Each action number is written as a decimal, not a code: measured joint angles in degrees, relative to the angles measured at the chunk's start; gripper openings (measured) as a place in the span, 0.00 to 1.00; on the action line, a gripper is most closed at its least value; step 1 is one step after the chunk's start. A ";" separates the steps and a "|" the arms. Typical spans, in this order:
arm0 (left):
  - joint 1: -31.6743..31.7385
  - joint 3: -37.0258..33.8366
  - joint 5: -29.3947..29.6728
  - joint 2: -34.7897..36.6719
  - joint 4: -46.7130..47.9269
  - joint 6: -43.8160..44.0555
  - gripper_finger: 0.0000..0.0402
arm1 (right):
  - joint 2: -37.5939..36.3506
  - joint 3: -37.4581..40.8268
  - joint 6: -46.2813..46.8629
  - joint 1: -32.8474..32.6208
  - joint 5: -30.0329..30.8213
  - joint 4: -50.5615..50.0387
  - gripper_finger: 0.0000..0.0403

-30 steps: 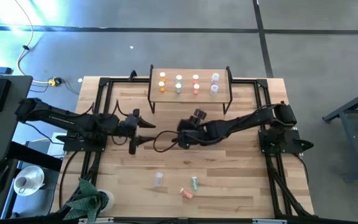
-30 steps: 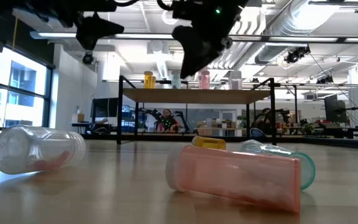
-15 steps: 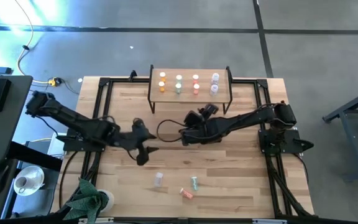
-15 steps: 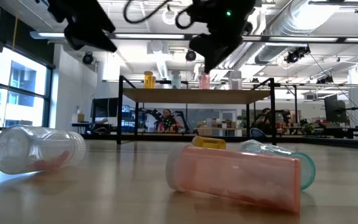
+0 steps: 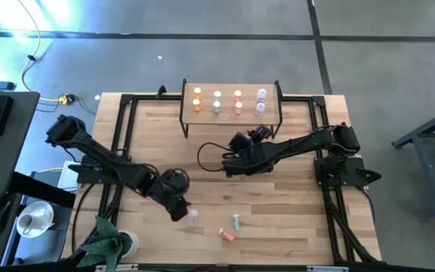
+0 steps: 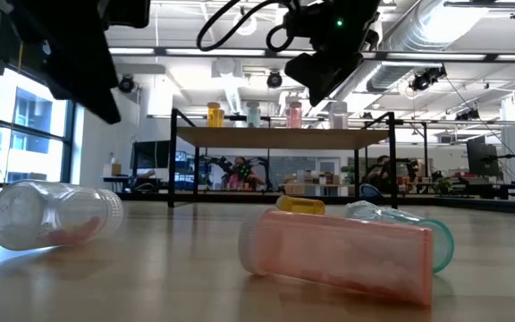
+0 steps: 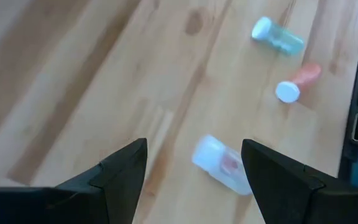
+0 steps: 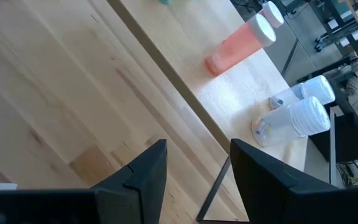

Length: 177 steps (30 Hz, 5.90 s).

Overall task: Pick and place medicine bottles onto shelf by color
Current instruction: Put the transparent pill bottle on the shelf aligned with the transparent pill bottles

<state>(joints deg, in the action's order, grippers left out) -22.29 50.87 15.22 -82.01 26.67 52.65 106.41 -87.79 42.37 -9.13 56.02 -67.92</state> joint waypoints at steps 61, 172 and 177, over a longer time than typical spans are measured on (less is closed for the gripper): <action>-4.52 12.97 -1.56 -20.54 4.93 5.72 0.63 | 0.04 0.11 0.70 0.02 -1.41 1.33 0.42; 27.59 -11.88 -52.20 -1.14 -67.35 -44.26 0.38 | -27.54 3.00 -27.45 -17.14 -17.52 34.63 0.42; 27.57 -15.87 -52.08 -1.17 -71.28 -42.86 0.38 | -25.30 5.20 -30.04 -17.00 -23.15 39.01 0.42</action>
<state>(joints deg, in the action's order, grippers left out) 5.28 35.00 -36.86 -83.18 -44.61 9.80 81.11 -82.59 12.33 -26.13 32.87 -28.91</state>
